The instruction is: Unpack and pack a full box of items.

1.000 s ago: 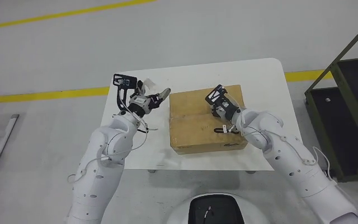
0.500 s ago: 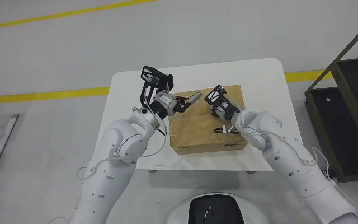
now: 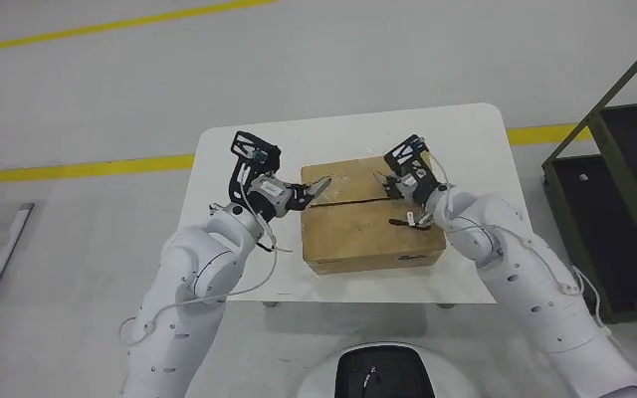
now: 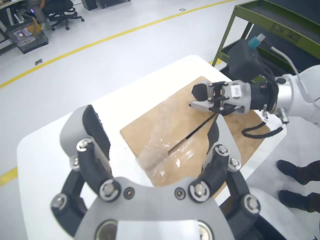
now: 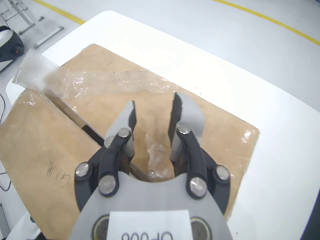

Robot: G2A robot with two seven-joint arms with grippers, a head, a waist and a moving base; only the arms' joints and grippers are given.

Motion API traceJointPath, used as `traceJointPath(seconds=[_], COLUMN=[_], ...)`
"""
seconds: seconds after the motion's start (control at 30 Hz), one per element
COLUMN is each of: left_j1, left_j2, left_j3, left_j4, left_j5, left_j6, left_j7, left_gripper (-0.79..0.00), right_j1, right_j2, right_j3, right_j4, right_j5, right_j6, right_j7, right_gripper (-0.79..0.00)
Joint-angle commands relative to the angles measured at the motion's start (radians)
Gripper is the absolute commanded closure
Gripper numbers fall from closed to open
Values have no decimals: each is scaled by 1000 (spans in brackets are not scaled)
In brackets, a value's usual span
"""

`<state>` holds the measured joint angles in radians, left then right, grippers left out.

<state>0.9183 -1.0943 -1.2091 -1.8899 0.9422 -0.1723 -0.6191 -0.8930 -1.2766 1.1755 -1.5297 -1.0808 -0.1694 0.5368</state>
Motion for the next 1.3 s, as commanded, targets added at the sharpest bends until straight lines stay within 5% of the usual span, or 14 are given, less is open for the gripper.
traceJointPath(seconds=[0.0,0.5,0.7,1.0,1.27], left_j1=[21,88,88,88,88], left_j2=[2,5,5,5,5], left_j3=[-15,-61,-61,-61,-61], left_j4=[-13,-64,-64,-64,-64], left_j5=[2,60,60,60,60], left_j6=[4,62,62,62,62], left_j7=[-4,-12,-12,-12,-12], left_gripper=[-785,-785,-785,-785,-785], right_j1=[2,22,66,311,506], right_j2=[3,9,3,-12,-49], right_j3=[32,93,148,92,-29], right_j4=[-10,-36,-2,258,566], right_j5=[34,96,355,582,681], right_j6=[7,4,38,66,-7], right_j7=[17,60,104,396,444], right_gripper=[-785,-785,-785,-785,-785])
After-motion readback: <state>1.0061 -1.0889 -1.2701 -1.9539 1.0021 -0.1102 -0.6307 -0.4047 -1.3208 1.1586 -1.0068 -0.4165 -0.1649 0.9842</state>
